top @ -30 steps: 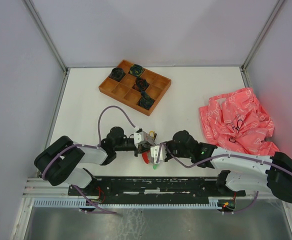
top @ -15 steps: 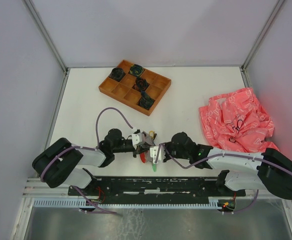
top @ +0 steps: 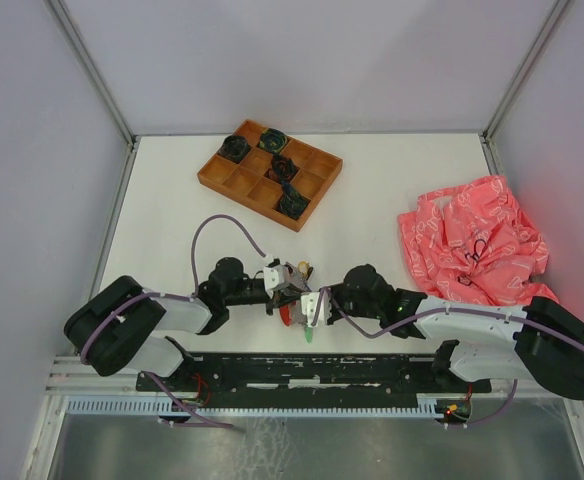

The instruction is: Put the keys on the keyring

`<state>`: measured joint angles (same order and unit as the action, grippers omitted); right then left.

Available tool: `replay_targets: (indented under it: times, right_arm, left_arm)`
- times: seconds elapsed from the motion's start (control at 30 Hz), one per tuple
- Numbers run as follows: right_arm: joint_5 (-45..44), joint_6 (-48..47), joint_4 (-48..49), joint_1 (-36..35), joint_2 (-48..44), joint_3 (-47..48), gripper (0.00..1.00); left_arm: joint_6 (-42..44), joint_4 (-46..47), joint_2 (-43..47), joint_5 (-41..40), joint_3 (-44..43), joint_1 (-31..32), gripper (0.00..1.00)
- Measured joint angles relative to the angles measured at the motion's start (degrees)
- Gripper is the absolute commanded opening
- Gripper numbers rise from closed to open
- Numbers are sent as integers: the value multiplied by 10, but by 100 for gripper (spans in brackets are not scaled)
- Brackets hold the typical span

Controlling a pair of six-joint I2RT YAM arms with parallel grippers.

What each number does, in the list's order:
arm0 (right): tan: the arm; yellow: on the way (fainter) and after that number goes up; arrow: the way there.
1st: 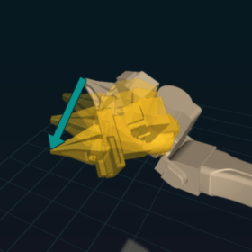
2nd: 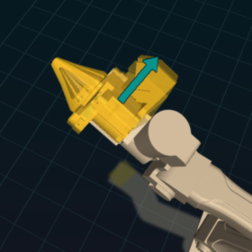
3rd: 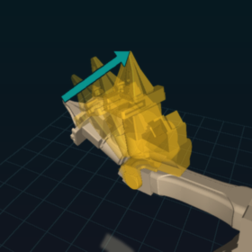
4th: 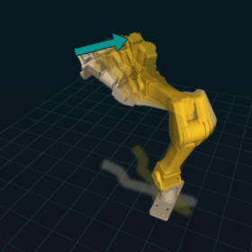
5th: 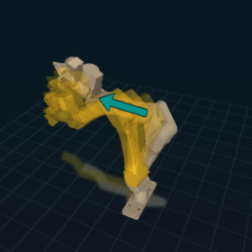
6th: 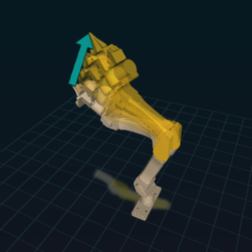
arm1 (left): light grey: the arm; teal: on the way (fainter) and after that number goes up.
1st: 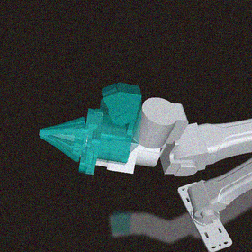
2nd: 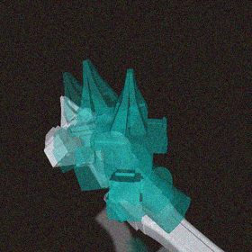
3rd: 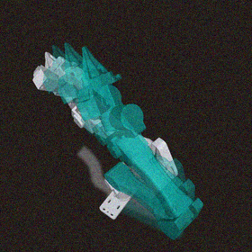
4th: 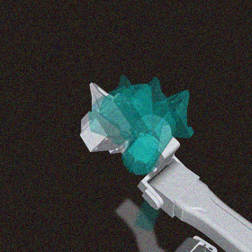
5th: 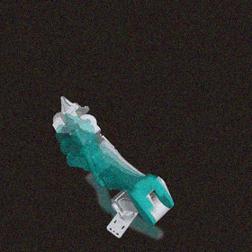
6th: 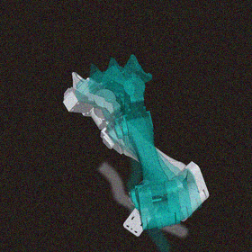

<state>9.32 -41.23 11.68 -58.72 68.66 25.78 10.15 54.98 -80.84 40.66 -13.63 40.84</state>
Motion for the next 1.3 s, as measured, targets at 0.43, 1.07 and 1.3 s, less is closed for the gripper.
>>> replay_targets:
  times: [0.43,1.07,1.3]
  right_arm:
    - [11,-6,5,0,17,1,1]
    - [16,-45,-85,-2,10,55,1]
    - [17,-54,-110,-10,10,64,1]
  left_arm:
    - [0,0,0,1,0,0,3]
    - [1,-27,33,-3,4,0,33]
    - [3,-66,33,-3,-8,0,34]
